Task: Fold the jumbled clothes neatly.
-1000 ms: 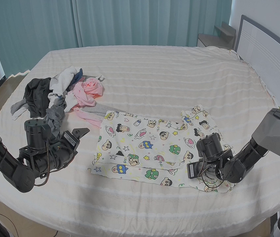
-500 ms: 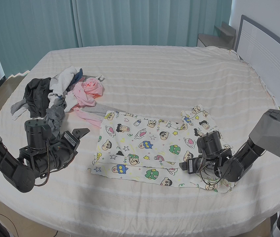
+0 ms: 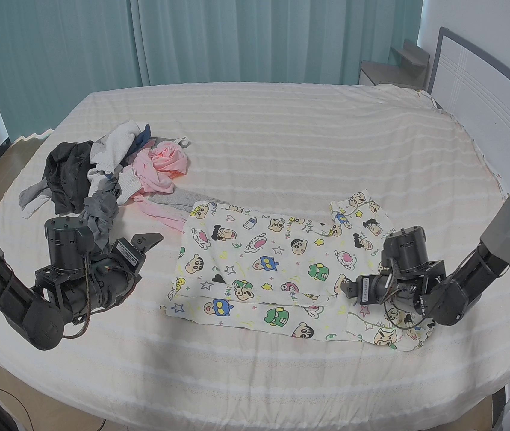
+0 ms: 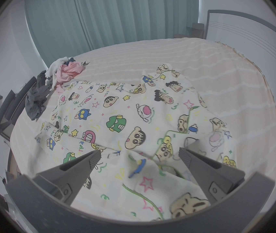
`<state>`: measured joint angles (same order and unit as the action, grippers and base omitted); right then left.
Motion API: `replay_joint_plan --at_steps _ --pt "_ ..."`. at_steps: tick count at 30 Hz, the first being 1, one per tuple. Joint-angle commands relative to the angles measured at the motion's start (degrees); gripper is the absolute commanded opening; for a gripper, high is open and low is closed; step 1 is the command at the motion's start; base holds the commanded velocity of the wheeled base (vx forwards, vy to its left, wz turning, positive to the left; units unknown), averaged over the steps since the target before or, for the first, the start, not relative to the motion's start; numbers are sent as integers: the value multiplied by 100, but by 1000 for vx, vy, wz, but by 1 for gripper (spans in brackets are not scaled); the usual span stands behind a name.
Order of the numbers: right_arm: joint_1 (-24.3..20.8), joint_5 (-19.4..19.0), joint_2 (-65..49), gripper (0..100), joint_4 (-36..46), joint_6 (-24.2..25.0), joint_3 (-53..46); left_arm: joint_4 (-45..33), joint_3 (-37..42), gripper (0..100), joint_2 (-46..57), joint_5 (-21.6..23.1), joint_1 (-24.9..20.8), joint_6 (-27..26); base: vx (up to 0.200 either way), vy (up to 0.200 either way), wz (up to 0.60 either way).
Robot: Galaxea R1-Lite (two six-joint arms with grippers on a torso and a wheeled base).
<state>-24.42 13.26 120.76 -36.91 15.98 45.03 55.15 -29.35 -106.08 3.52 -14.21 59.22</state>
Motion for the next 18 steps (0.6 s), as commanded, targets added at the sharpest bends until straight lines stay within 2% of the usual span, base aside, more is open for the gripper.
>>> replay_joint_plan --at_steps 1,7,11,18 --pt "482 -377 -764 100 0 -7 -671 5 -9 100 -9 -1 6 2 0 0 0" --pt "1150 -869 -896 100 -18 -245 -1339 5 0 100 -9 -1 6 2 0 0 0" --pt "1361 -1221 -888 100 -229 -297 -1576 5 0 100 -9 -1 6 2 0 0 0" --pt "1378 -1265 -747 100 -536 -368 -1761 5 -9 100 -9 -1 15 2 0 0 0"
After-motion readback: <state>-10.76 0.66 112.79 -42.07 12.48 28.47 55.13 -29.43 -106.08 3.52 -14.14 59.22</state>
